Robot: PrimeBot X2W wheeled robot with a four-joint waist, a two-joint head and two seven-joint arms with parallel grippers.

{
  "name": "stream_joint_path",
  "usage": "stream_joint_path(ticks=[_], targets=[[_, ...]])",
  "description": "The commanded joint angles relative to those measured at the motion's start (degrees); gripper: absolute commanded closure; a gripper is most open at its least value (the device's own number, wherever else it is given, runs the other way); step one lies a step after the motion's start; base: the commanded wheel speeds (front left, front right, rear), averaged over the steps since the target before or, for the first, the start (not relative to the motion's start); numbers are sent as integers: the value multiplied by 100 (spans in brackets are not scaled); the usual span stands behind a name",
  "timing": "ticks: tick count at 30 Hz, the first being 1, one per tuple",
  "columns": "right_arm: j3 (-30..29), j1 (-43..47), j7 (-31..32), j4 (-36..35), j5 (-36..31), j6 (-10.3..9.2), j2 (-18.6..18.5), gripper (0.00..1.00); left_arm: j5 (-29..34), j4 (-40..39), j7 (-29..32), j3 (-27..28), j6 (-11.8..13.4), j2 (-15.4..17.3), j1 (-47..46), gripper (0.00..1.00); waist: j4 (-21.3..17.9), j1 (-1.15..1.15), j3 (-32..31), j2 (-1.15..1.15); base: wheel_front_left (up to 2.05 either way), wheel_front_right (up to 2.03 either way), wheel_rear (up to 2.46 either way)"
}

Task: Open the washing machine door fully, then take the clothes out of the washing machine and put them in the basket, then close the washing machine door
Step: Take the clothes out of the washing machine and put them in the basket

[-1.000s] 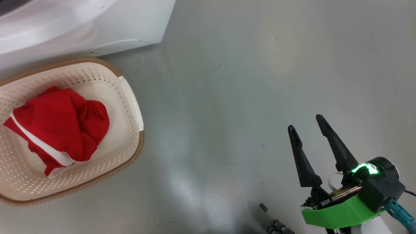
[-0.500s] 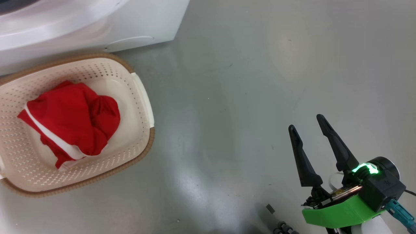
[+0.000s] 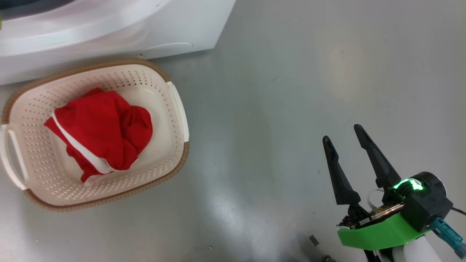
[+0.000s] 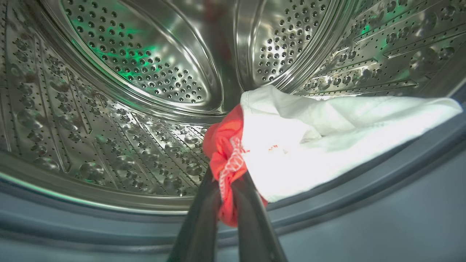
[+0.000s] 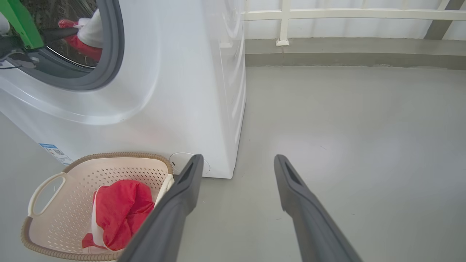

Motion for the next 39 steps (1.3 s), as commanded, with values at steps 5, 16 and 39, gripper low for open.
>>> stream_joint_path(ticks=[5, 16, 39], targets=[[89, -54, -36, -68, 75, 28, -81, 0, -177, -574, -94, 208, 150, 356, 378, 100, 114, 0, -96, 0, 0, 0, 0], [-23, -94, -36, -49, 94, 28, -81, 0, -536, -1972, -142, 529, 604, 559, 1645, 100, 217, 0, -460, 0, 0, 0, 0], [-172, 128, -36, 6, 17, 28, -81, 0, -783, -5815, 147, 1077, 2074, 1028, 4475, 100, 445, 0, -1295, 0, 0, 0, 0]])
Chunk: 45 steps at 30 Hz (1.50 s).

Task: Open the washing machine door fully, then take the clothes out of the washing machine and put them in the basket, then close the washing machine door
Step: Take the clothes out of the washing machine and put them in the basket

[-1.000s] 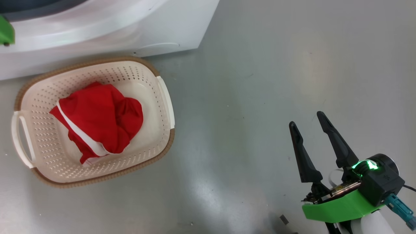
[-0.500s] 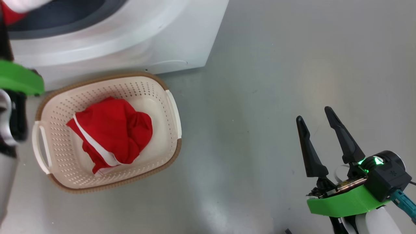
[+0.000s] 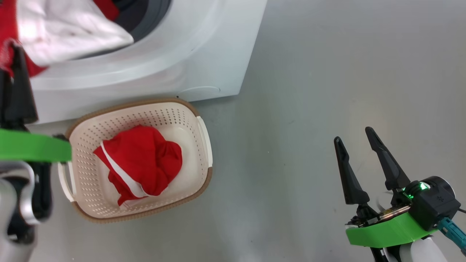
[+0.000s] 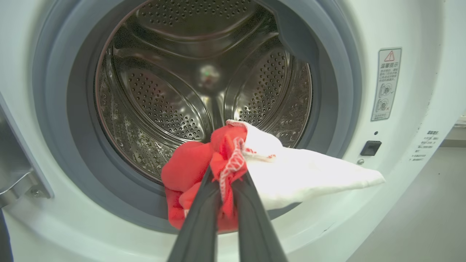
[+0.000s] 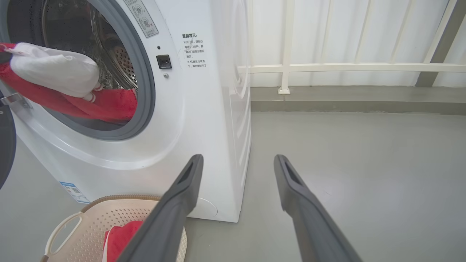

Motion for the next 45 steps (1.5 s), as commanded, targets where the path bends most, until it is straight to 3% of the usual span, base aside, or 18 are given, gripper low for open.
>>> stream_joint_path(ticks=[1, 19, 28, 38, 45], targets=[[71, 103, -36, -122, -20, 28, -73, 0, 9, -338, 13, 263, 105, 318, 172, 100, 45, 0, -132, 0, 0, 0, 0], [-96, 254, -36, -219, -107, 28, -73, 0, 149, -2206, 52, 421, 729, 454, 1195, 100, 471, 0, -475, 0, 0, 0, 0], [-157, 243, -36, -210, -99, 28, -73, 0, 213, -2593, 122, 428, 914, 484, 1396, 100, 547, 0, -533, 0, 0, 0, 0], [-185, 212, -36, -264, -82, 28, -73, 0, 120, -1840, -92, 61, 755, 153, 1741, 100, 513, 0, -443, 0, 0, 0, 0], [-210, 188, -36, -280, -95, 28, -73, 0, 28, -1089, -194, -340, 567, -281, 1692, 100, 516, 0, -344, 0, 0, 0, 0]])
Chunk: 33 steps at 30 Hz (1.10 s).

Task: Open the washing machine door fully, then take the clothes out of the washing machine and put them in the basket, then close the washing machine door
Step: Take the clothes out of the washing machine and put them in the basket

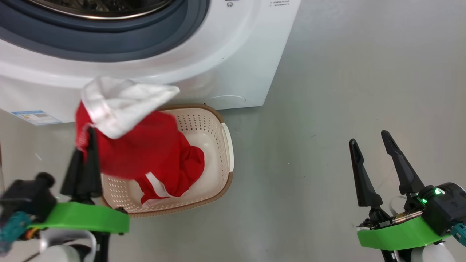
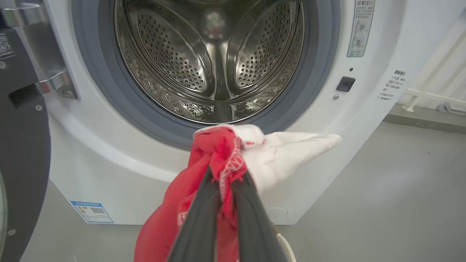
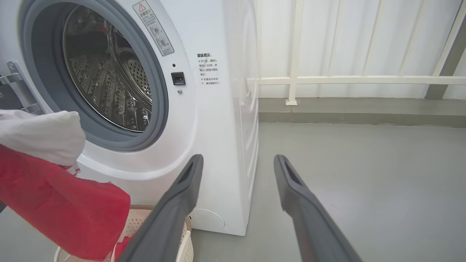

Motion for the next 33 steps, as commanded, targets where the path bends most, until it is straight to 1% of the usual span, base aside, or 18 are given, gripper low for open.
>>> stream_joint_path(ticks=[1, 3, 6, 9, 13, 17, 21, 22, 24, 26, 29, 31, 32, 33], targets=[[128, -54, -36, -159, -35, 28, -71, 0, -54, 45, -55, 160, -77, 100, -113, 100, -5, 0, 33, 0, 0, 0, 0], [148, -72, -36, -165, -34, 28, -71, 0, -43, 376, -34, 11, -170, 14, -203, 100, -21, 0, 82, 0, 0, 0, 0], [171, -93, -36, -160, -17, 28, -71, 0, -99, 850, -38, -166, -331, -216, -417, 100, -39, 0, 176, 0, 0, 0, 0], [198, -136, -36, -182, -8, 28, -71, 0, -131, 1421, -44, -313, -543, -367, -664, 100, -70, 0, 295, 0, 0, 0, 0], [181, -170, -36, -202, -9, 28, -71, 0, -220, 2160, -119, -403, -829, -589, -992, 100, -104, 0, 445, 0, 0, 0, 0], [192, -199, -36, -209, -7, 28, -71, 0, -224, 2946, -175, -502, -1035, -755, -1285, 100, -143, 0, 568, 0, 0, 0, 0], [225, -248, -36, -213, 13, 28, -71, 0, -285, 3765, -273, -522, -1303, -911, -1515, 100, -199, 0, 689, 0, 0, 0, 0], [225, -248, -36, -213, 13, 28, -71, 0, -285, 3765, -273, -522, -1303, -911, -1515, 100, -199, 0, 689, 0, 0, 0, 0], [228, -271, -36, -211, 18, 28, -71, 0, -303, 4174, -296, -546, -1418, -998, -1658, 100, -217, 0, 763, 0, 0, 0, 0], [224, -284, -36, -210, 17, 28, -71, 0, -332, 4558, -335, -557, -1579, -1100, -1819, 100, -222, 0, 820, 0, 0, 0, 0], [238, -309, -36, -203, 13, 28, -71, 0, -387, 5114, -375, -593, -1887, -1266, -2063, 100, -238, 0, 896, 0, 0, 0, 0], [251, -330, -36, -197, 8, 28, -71, 0, -414, 5492, -389, -610, -2029, -1369, -2221, 100, -248, 0, 928, 0, 0, 0, 0], [256, -341, -36, -196, 7, 28, -71, 0, -418, 5684, -391, -630, -2092, -1414, -2297, 98, -253, 0, 941, 0, 0, 0, 0], [260, -351, -36, -195, 7, 28, -71, 0, -421, 5868, -392, -649, -2147, -1458, -2374, 83, -258, 0, 952, 0, 0, 0, 0]])
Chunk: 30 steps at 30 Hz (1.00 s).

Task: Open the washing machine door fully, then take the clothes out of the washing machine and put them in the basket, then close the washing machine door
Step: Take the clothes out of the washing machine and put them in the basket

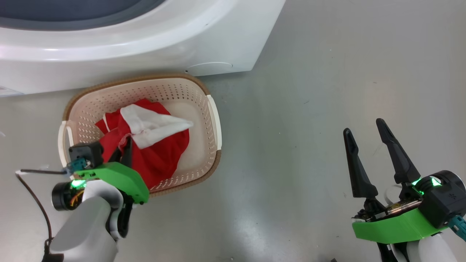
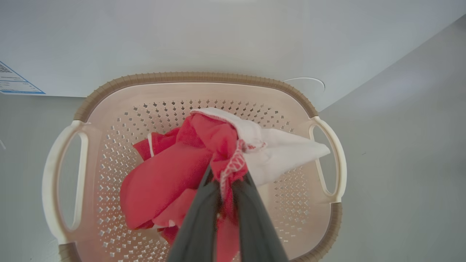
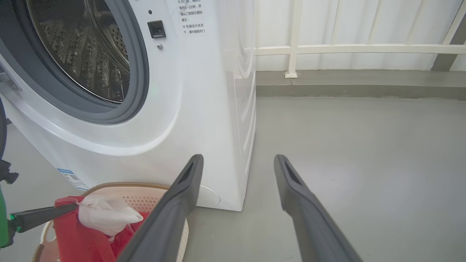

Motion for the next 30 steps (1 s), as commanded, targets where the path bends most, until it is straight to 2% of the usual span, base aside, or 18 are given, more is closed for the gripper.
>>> stream_joint_path(ticks=[1, 2, 3, 4, 5, 6, 7, 8, 14, 20, 30], targets=[[127, -87, -36, -129, 6, 28, -68, 0, -34, 197, -65, 98, -76, 104, -141, 78, -20, 0, 25, 0, 0, 0, 0], [134, -94, -36, -126, 5, 28, -68, 0, -31, 377, -46, 73, -123, 74, -205, 90, -29, 0, 29, 0, 0, 0, 0], [141, -96, -36, -124, 4, 28, -68, 0, -32, 552, -34, 55, -170, 48, -267, 95, -38, 0, 32, 0, 0, 0, 0], [147, -97, -36, -121, 5, 28, -68, 0, -30, 726, 0, 32, -209, 24, -326, 95, -47, 0, 34, 0, 0, 0, 0], [153, -98, -36, -116, 6, 28, -68, 0, -18, 891, 51, -3, -249, 3, -384, 100, -59, 0, 34, 0, 0, 0, 0], [160, -100, -36, -109, 7, 28, -68, 0, -11, 1025, 58, -21, -284, -13, -442, 91, -71, 0, 32, 0, 0, 0, 0], [167, -103, -36, -100, 12, 28, -68, 0, -10, 1134, 47, -27, -313, -30, -496, 59, -85, 0, 28, 0, 0, 0, 0], [169, -107, -36, -94, 18, 28, -68, 0, 2, 1222, 32, -40, -338, -42, -549, 0, -95, 0, 24, 0, 0, 0, 0], [131, -90, -36, -56, 57, 28, -68, 0, 25, 1398, -109, -8, -477, -74, -742, 0, -82, 0, -65, 0, 0, 0, 0], [94, -62, -36, -36, 81, 28, -68, 0, -30, 1157, -164, 195, -538, -32, -652, 0, -9, 0, -236, 0, 0, 0, 0], [39, 17, -36, -24, 24, 28, -68, 0, 243, -583, -170, 888, -159, 178, 95, 0, 157, 0, -500, 0, 0, 0, 0]])
